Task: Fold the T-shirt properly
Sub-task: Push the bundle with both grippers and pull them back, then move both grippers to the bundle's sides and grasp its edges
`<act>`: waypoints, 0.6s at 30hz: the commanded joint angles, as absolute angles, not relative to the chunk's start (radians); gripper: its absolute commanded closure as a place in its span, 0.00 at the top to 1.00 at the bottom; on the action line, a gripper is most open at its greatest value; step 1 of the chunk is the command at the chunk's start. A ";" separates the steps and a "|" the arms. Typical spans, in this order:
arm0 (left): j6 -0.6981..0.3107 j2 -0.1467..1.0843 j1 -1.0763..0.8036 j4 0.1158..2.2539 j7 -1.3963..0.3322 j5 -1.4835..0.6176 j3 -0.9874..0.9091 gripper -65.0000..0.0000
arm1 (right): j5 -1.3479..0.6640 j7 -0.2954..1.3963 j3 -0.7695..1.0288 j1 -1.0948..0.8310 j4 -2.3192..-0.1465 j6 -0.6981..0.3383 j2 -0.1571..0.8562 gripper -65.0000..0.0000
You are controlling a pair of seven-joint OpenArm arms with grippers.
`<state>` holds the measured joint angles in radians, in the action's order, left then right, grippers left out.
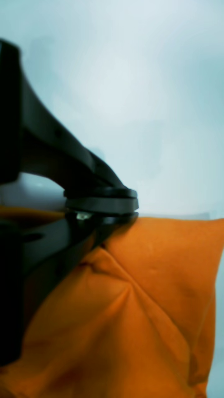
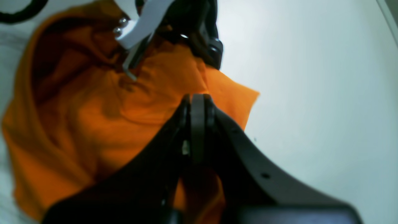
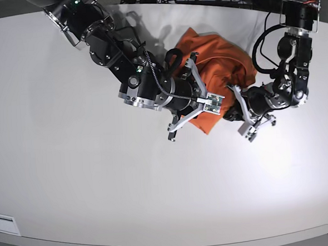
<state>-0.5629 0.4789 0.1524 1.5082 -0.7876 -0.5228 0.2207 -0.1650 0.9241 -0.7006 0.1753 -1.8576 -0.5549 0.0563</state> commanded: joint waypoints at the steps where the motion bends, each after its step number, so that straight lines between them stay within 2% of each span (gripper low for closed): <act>1: -0.601 0.466 0.185 1.514 -0.807 -0.524 0.260 0.00 | -0.174 0.901 -0.688 0.194 -1.874 -0.542 0.062 0.00; 4: -0.659 0.399 0.263 1.514 -0.803 -0.523 0.366 0.00 | -0.175 0.900 -0.635 0.194 -1.874 -0.532 0.109 0.00; 9: -0.698 0.302 0.369 1.514 -0.802 -0.496 0.475 0.00 | -0.194 0.894 -0.483 0.194 -1.874 -0.531 0.154 0.00; 12: -0.698 0.281 0.412 1.514 -0.809 -0.498 0.470 0.00 | -0.246 0.896 -0.382 0.194 -1.874 -0.532 0.188 0.00; 15: -0.653 0.286 0.447 1.515 -0.830 -0.496 0.433 0.00 | -0.339 0.902 -0.284 0.193 -1.874 -0.536 0.244 0.00; 18: -0.666 0.298 0.461 1.515 -0.927 -0.577 0.335 0.00 | -0.492 0.939 -0.189 0.187 -1.874 -0.596 0.294 0.00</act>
<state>-0.6643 0.2878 0.4335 1.4979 -0.9550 -0.5713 0.3424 -0.4858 0.9657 -0.1860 0.1688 -1.8576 -0.5953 0.2958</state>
